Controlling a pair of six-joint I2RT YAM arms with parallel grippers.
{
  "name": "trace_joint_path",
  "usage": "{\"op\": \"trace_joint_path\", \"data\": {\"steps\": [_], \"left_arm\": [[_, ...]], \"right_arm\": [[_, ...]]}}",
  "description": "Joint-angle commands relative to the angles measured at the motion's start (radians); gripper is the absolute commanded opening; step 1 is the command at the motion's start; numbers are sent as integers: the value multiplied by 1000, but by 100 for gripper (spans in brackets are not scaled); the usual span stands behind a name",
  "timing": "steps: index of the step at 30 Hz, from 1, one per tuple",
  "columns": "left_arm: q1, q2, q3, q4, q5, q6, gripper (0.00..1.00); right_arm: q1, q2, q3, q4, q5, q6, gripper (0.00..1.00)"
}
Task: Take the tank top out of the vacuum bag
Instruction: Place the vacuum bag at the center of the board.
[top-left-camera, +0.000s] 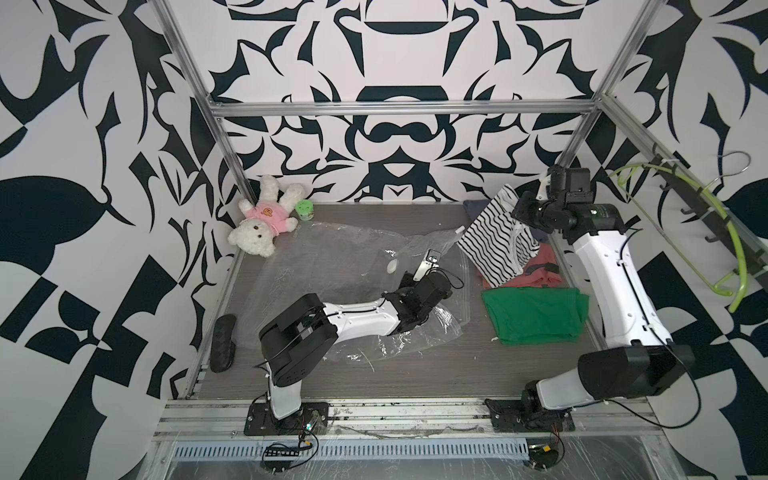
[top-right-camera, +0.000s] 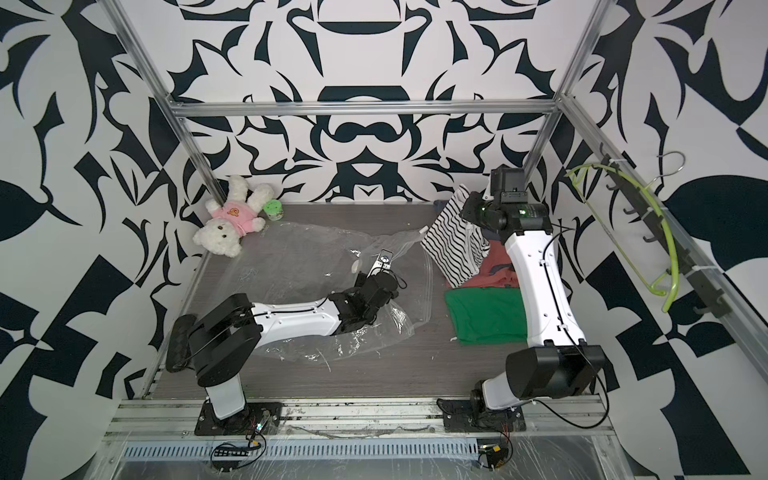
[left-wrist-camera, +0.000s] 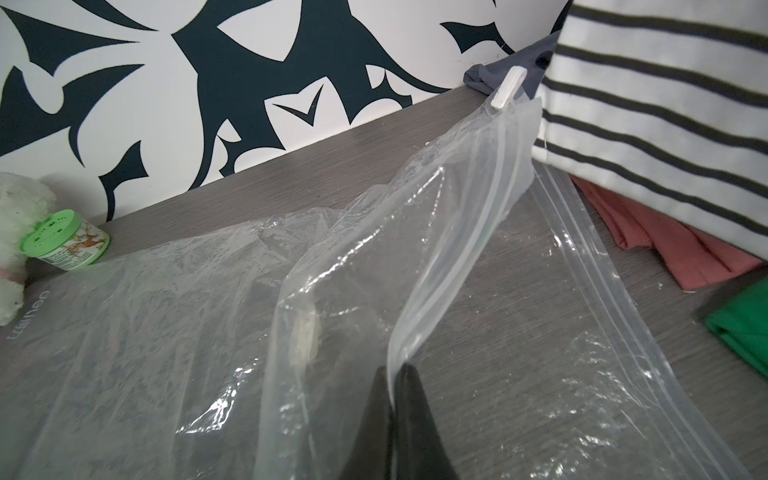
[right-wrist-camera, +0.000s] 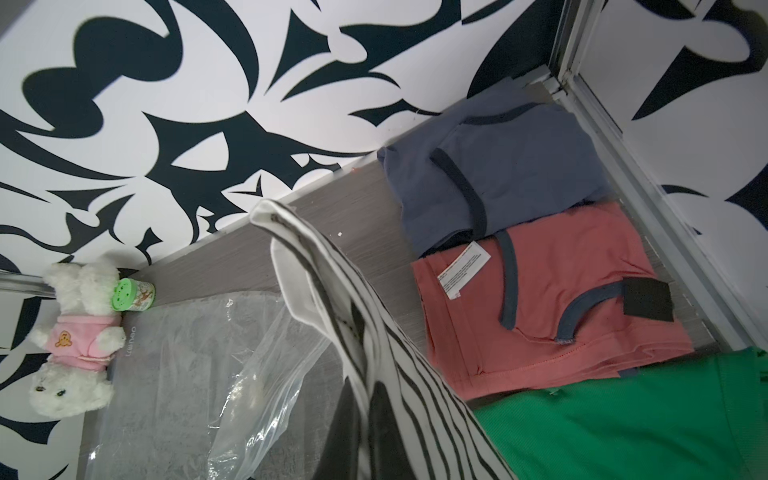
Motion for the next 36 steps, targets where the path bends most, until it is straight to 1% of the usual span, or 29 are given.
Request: {"op": "trace_joint_path", "data": {"steps": [1, 4, 7, 10, 14, 16, 18, 20, 23, 26, 29, 31, 33, 34, 35, 36], "left_arm": [[-2, -20, -24, -5, -26, -12, 0], [-13, -34, -45, 11, -43, -16, 0], [-20, -43, -62, 27, -36, -17, 0], [-33, -49, -61, 33, -31, -5, 0], [-69, -66, -66, 96, 1, 73, 0], [-79, -80, -62, 102, 29, 90, 0], [-83, -97, -63, 100, 82, 91, 0], [-94, -114, -70, 109, 141, 99, 0], [-126, -129, -79, 125, 184, 121, 0], [-154, -114, -57, 95, 231, 123, 0], [-189, -93, -50, 100, 237, 146, 0], [-200, -74, -42, 95, 232, 148, 0], [-204, -56, -31, 77, 219, 138, 7], [-206, -53, -29, 80, 198, 137, 16], [-206, -50, -30, 88, 171, 137, 29], [-206, -52, -32, 96, 152, 138, 39]], "right_arm": [[-4, -21, 101, 10, 20, -19, 0], [-4, 2, 179, -9, 36, -32, 0], [-4, 19, 250, -15, 61, -42, 0], [-4, 58, 316, -13, 52, -49, 0], [-4, 119, 334, 49, -3, -66, 0], [-3, 161, 345, 79, -68, -47, 0], [4, 200, 345, 131, -135, -16, 0], [25, 247, 361, 181, -174, -6, 0], [62, 318, 416, 217, -179, -10, 0], [89, 403, 502, 218, -216, -4, 0], [136, 468, 569, 228, -207, -13, 0], [153, 519, 606, 232, -220, 7, 0], [166, 563, 630, 249, -244, 51, 0], [174, 580, 622, 278, -258, 79, 0], [182, 594, 614, 308, -273, 110, 0], [191, 612, 612, 328, -278, 136, 0]]}}
